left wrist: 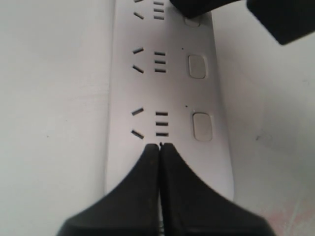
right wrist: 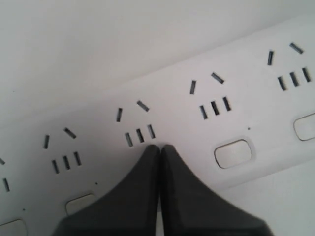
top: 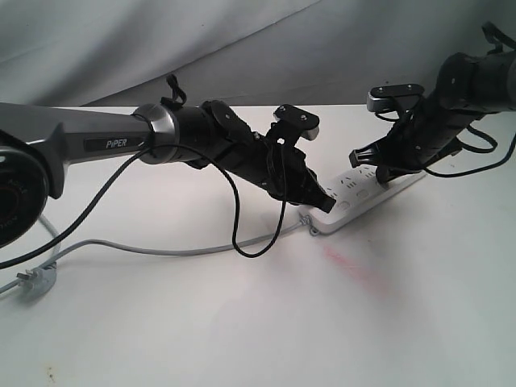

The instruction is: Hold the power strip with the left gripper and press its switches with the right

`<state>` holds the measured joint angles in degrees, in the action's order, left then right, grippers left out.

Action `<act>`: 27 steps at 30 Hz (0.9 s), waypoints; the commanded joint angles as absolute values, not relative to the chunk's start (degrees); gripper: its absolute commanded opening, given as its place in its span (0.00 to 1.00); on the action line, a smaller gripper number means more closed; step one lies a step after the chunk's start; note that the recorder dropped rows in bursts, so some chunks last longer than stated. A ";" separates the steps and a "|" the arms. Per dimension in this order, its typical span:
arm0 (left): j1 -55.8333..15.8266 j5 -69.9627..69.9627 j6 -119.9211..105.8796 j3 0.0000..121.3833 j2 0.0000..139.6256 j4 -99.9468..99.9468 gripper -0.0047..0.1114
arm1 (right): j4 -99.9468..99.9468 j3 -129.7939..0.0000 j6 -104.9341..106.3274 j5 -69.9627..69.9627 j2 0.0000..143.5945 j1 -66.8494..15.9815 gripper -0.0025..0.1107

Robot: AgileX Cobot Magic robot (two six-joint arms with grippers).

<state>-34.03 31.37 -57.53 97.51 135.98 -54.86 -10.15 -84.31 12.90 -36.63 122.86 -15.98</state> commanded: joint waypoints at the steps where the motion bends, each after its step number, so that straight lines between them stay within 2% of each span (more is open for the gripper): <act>1: -34.28 31.88 -57.04 97.58 136.08 -54.67 0.04 | -9.68 -83.37 12.62 -38.70 124.35 -16.03 0.02; 11: -34.28 31.88 -57.04 97.58 136.08 -54.67 0.04 | -8.14 -76.98 11.51 -32.78 124.35 -16.03 0.02; 21: -34.28 31.88 -56.70 97.58 136.08 -54.67 0.04 | -8.15 -76.84 11.15 -32.28 123.95 -16.03 0.02; 27: -34.28 32.10 -56.57 97.58 136.08 -54.67 0.04 | -8.56 -76.84 10.41 -29.10 118.36 -16.03 0.02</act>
